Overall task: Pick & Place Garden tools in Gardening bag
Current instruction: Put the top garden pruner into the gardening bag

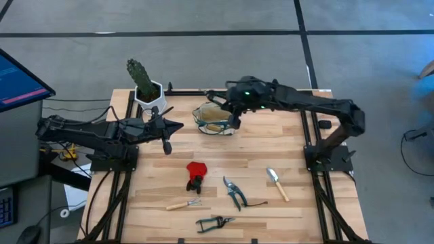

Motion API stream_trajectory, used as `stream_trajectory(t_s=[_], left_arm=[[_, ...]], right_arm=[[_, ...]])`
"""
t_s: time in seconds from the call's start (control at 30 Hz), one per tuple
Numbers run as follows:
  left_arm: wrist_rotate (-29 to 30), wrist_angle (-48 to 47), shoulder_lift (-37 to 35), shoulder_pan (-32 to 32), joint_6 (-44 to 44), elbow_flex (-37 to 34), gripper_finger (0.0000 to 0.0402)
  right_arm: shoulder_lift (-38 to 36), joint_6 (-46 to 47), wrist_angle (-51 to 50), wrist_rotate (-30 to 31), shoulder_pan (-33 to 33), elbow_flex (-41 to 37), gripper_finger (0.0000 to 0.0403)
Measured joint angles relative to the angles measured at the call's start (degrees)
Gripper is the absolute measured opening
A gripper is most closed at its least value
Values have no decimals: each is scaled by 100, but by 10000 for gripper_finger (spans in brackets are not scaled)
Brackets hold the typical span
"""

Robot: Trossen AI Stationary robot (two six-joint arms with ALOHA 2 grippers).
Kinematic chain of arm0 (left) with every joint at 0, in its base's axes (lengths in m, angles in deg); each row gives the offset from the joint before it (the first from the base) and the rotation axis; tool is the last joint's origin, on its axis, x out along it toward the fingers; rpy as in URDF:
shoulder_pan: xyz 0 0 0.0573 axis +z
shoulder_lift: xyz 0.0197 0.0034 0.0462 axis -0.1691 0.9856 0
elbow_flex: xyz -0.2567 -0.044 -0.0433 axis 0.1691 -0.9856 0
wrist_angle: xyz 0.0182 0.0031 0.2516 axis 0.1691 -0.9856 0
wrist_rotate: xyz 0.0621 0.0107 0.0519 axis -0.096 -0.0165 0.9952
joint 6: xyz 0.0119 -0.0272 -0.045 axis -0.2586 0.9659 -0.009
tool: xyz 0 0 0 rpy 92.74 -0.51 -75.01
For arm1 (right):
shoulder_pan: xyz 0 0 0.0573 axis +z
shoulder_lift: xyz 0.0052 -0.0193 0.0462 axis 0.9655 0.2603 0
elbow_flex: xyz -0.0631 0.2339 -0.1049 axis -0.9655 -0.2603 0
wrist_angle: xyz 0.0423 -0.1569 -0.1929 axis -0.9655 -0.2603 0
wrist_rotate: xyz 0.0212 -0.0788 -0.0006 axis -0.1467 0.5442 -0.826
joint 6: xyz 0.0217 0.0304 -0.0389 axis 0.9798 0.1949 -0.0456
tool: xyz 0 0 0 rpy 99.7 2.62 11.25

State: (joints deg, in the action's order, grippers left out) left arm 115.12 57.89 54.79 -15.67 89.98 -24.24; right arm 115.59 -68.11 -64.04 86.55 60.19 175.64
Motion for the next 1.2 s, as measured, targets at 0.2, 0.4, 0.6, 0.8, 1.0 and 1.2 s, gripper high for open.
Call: stream_trajectory(t_s=[0.2,0.4,0.6,0.8,1.0,1.2], left_arm=[[0,-4,2,0,-2,-1,4],[-2,-7,0,0,0,-1,4],[-4,-26,2,0,0,-1,4],[-5,-32,2,2,0,1,4],[-13,-46,0,0,0,1,4],[-7,-46,2,0,18,-1,4]], right_arm=[[738,-249,-568,-330,-172,543,19],[1141,-364,-802,-619,-313,556,19],[1356,-585,-1026,-1286,-379,556,19],[1496,-828,-1145,-1460,-497,554,18],[1526,-848,-914,-1427,-676,556,18],[1524,-848,-782,-1463,-755,556,18]])
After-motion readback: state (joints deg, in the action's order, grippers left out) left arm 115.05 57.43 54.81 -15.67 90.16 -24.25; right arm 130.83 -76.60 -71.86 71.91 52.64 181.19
